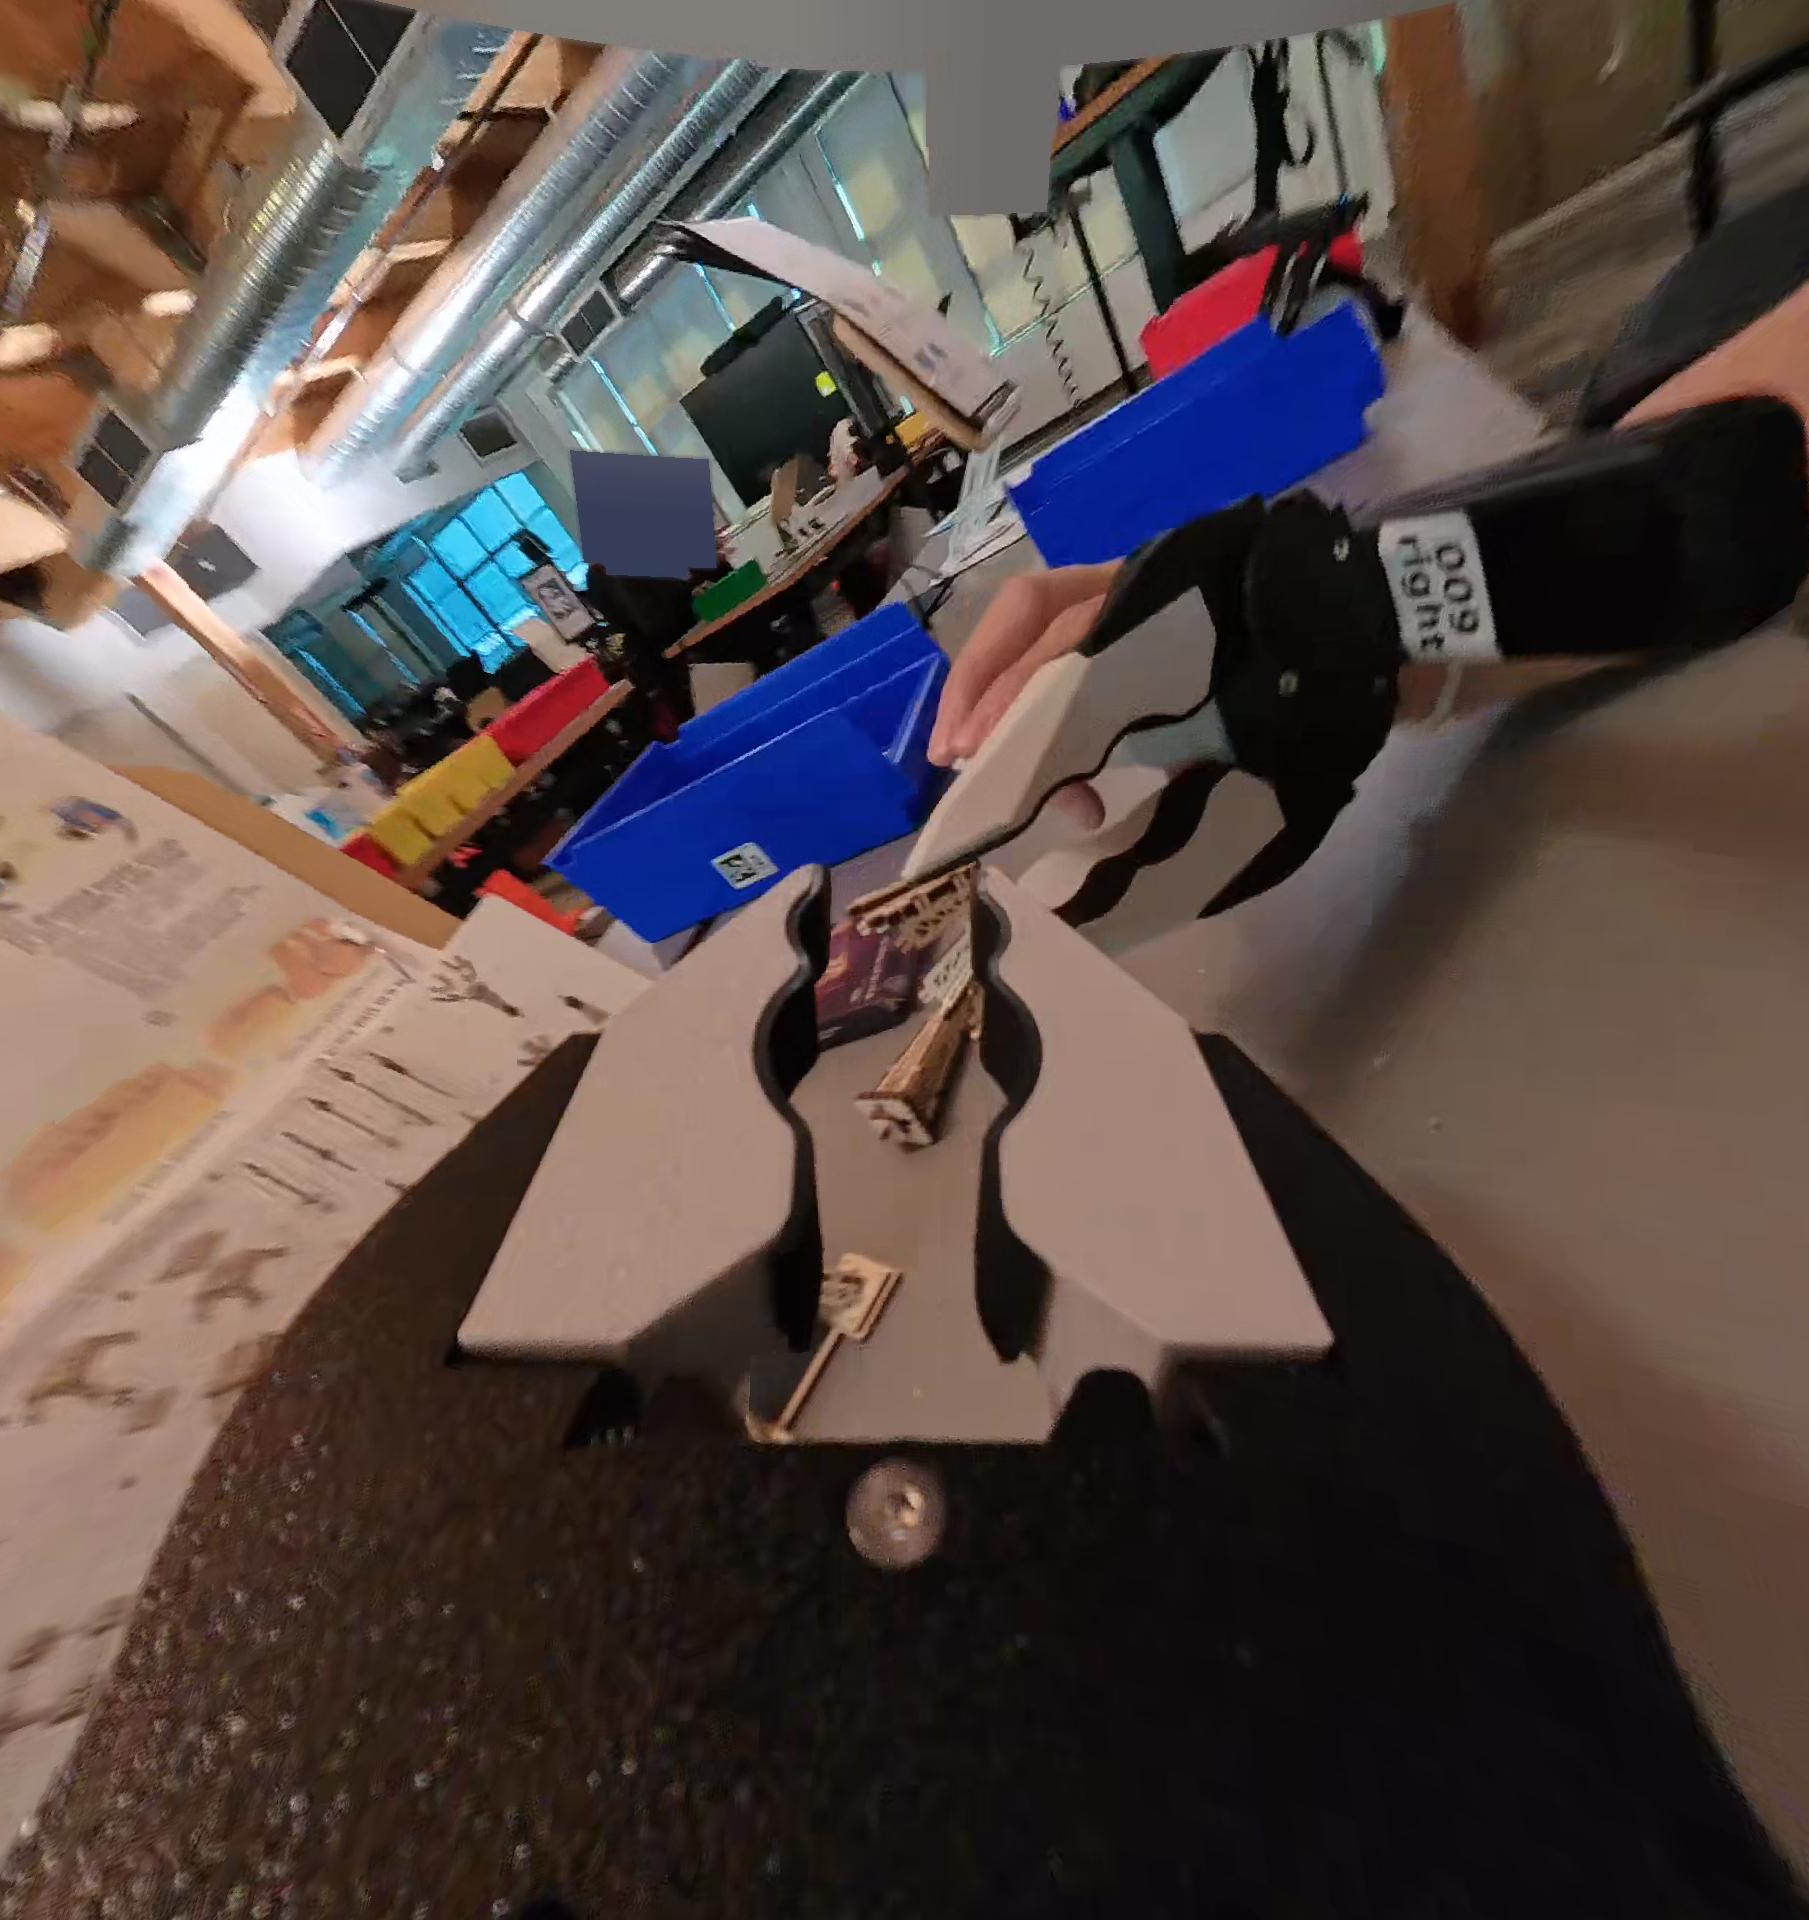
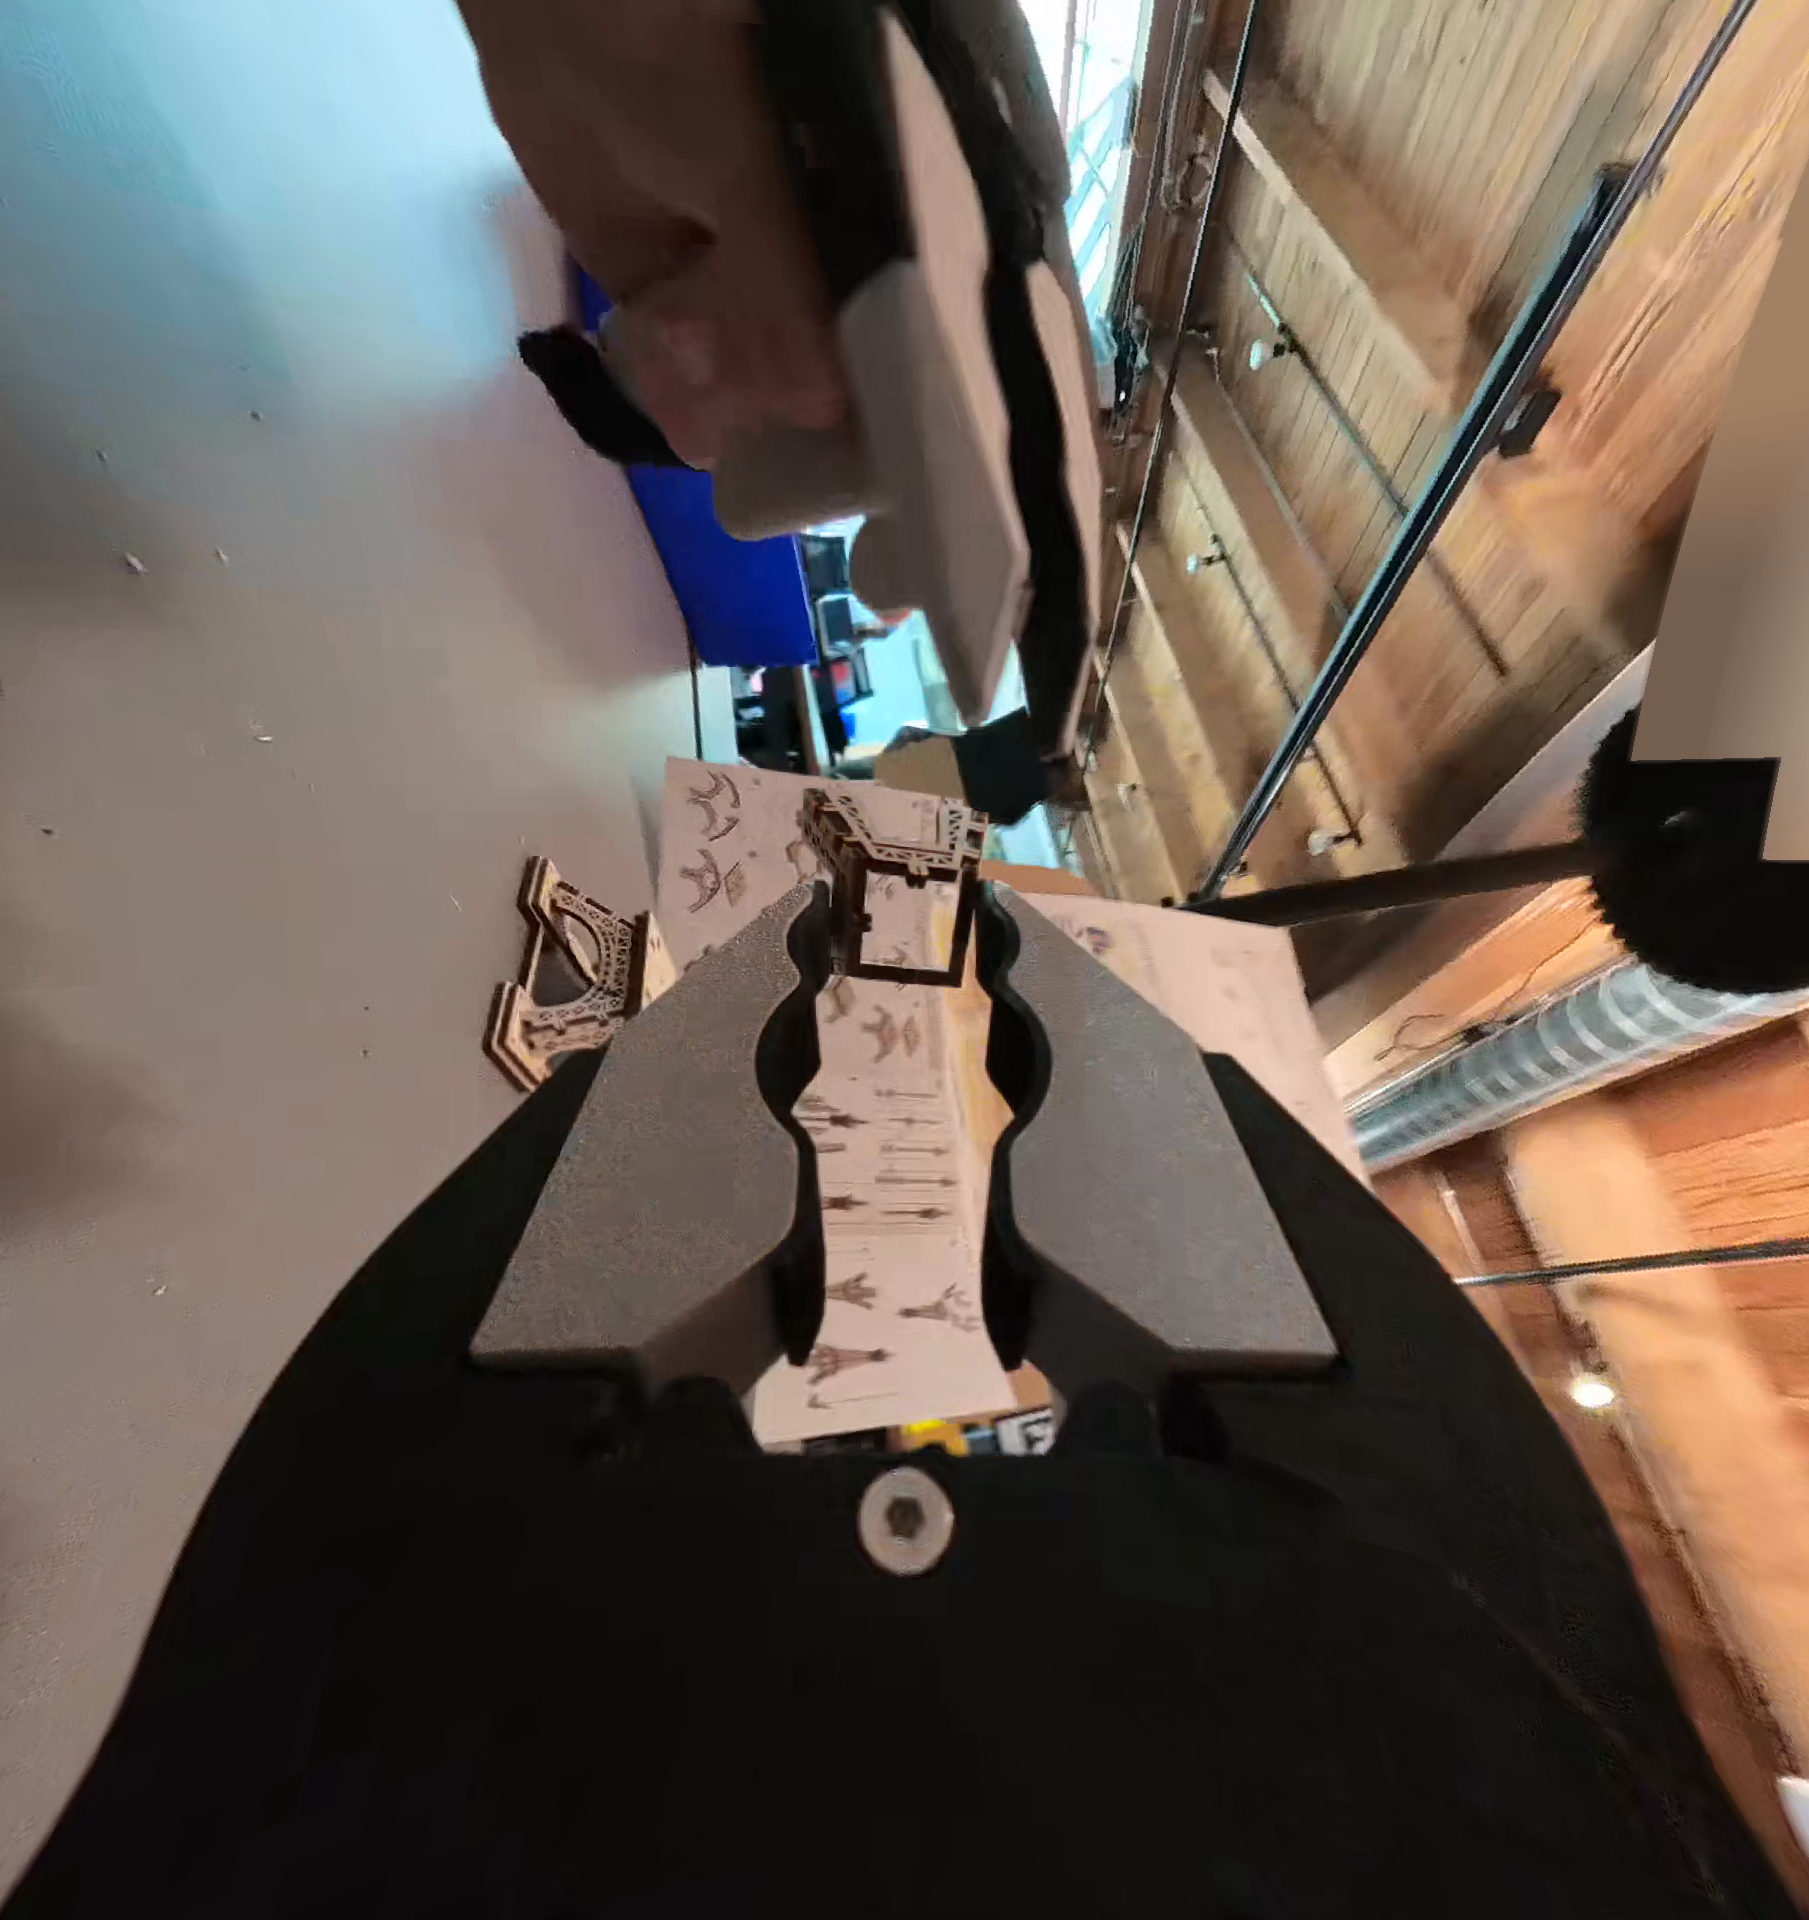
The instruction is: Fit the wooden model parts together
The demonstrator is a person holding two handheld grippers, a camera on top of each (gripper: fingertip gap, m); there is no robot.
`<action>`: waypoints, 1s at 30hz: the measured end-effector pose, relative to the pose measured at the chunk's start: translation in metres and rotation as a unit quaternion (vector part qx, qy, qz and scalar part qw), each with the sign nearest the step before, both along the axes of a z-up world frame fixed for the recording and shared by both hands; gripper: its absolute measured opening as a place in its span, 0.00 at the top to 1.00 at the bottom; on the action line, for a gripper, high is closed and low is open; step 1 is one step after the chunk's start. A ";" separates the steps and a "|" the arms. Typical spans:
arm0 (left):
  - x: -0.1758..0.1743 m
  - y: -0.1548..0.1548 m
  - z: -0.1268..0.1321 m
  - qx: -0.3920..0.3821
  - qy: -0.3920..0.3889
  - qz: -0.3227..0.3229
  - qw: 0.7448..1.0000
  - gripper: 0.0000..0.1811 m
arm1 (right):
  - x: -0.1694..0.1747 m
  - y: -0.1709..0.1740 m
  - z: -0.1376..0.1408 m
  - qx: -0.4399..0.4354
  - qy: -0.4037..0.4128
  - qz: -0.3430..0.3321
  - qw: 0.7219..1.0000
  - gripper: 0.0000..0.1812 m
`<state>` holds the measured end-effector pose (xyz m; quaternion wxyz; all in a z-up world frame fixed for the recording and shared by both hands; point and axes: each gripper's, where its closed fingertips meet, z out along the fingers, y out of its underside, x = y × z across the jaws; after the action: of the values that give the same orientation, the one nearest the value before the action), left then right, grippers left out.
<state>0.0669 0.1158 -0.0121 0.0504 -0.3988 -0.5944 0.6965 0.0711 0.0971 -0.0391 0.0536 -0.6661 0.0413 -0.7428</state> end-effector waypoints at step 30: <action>-0.009 0.010 -0.005 0.179 0.179 -0.129 0.959 1.00 | -0.004 0.019 0.007 0.017 -0.022 0.050 0.998 0.83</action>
<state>0.0575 0.1261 -0.0168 0.3159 -0.3253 -0.6343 0.6261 0.0669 0.1166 -0.0316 0.1029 -0.6500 0.0197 -0.7526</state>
